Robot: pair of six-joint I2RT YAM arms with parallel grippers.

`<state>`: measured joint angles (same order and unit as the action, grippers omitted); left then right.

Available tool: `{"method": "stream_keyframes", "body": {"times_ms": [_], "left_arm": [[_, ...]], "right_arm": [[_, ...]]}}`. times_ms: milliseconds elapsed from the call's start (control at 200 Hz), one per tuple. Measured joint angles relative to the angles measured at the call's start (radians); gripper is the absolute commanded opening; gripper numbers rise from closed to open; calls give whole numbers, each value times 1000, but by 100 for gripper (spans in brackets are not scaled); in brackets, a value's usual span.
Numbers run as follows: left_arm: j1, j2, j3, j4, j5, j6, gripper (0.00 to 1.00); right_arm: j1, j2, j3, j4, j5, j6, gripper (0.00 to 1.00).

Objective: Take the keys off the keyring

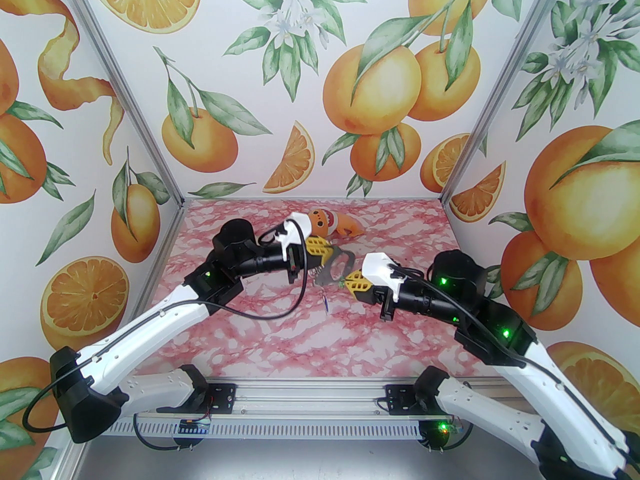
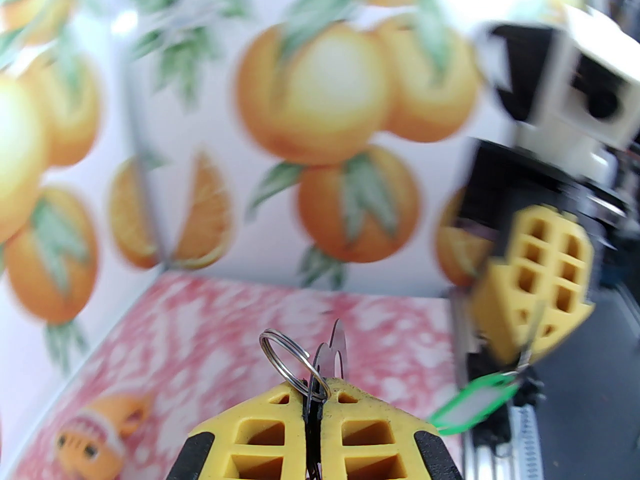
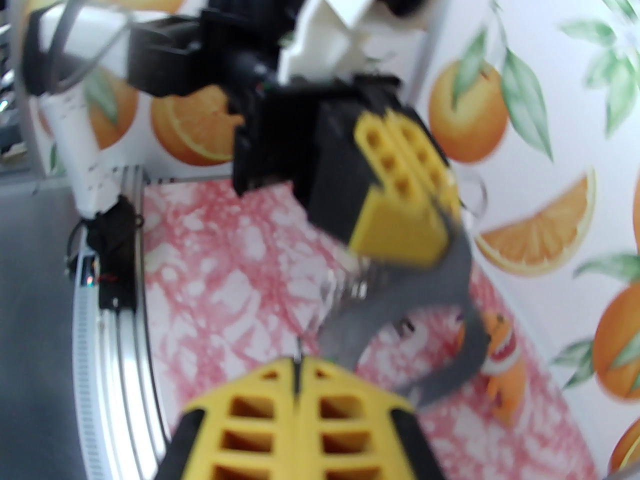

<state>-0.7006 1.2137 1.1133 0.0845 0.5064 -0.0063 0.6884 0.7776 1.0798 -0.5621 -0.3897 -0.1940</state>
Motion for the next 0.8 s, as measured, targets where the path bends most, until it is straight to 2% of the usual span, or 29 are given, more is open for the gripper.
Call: {"method": "stream_keyframes", "body": {"times_ms": [165,275,540,605,690,801], "left_arm": [[56,-23,-62,3,-203,-123,0],[59,-25,-95,26,-299,-221,0],[59,-25,-158,135,-404,-432,0],[59,-25,-168,157,-414,-465,0],[59,-25,-175,181,-422,-508,0],[59,-25,-175,201,-426,-541,0]], "right_arm": [[-111,-21,-221,82,121,268,0],[-140,40,-358,122,200,399,0],[-141,276,-615,396,290,576,0],[-142,321,-645,462,298,600,16],[-147,353,-660,520,294,597,31],[-151,360,-660,579,251,572,42]]}}
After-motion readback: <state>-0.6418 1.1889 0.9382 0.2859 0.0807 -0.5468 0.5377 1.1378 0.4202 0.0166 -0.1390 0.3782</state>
